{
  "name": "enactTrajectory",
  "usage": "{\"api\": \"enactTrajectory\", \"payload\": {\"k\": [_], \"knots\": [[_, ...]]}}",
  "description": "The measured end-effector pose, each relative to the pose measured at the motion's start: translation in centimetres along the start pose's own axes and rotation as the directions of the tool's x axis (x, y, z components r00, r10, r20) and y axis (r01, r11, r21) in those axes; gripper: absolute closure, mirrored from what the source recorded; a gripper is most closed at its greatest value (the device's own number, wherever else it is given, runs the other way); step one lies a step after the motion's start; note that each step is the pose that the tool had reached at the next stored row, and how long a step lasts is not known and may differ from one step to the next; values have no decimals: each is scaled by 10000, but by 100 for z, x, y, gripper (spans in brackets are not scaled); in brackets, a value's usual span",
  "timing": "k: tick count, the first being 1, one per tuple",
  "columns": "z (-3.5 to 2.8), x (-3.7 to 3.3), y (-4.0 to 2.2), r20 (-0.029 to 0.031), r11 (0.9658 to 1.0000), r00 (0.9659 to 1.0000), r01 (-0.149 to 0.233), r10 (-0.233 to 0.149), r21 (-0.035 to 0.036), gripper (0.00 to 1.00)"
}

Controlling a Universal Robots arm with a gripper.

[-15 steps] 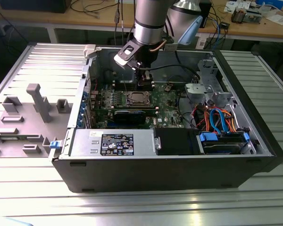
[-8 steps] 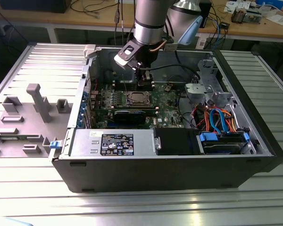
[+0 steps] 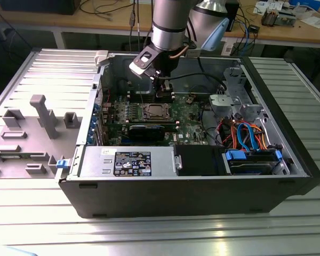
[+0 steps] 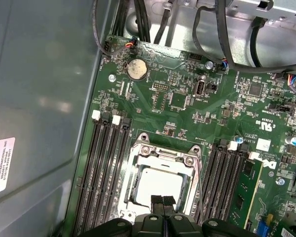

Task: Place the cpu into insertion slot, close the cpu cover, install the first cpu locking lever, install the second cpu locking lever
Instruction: 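Install the first cpu locking lever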

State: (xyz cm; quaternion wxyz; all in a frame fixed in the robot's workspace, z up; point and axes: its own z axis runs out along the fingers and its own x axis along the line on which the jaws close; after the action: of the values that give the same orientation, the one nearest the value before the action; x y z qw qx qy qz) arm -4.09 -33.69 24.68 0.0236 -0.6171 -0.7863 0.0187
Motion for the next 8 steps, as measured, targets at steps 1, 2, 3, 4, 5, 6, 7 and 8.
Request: {"api": "enactTrajectory", "payload": {"k": [1, 2, 3, 4, 5, 6, 7, 8], "knots": [[0, 0, 0, 1, 10000, 10000, 23, -23, 0, 89], [0, 0, 0, 3, 10000, 10000, 42, -42, 1, 89], [0, 0, 0, 3, 10000, 10000, 56, -56, 1, 89], [0, 0, 0, 4, 10000, 10000, 66, -66, 1, 89], [0, 0, 0, 5, 10000, 10000, 79, -79, 2, 89], [0, 0, 0, 5, 10000, 10000, 89, -89, 2, 89], [0, 0, 0, 7, 9999, 9999, 109, -109, 2, 89], [0, 0, 0, 7, 9999, 9999, 128, -128, 2, 89]]}}
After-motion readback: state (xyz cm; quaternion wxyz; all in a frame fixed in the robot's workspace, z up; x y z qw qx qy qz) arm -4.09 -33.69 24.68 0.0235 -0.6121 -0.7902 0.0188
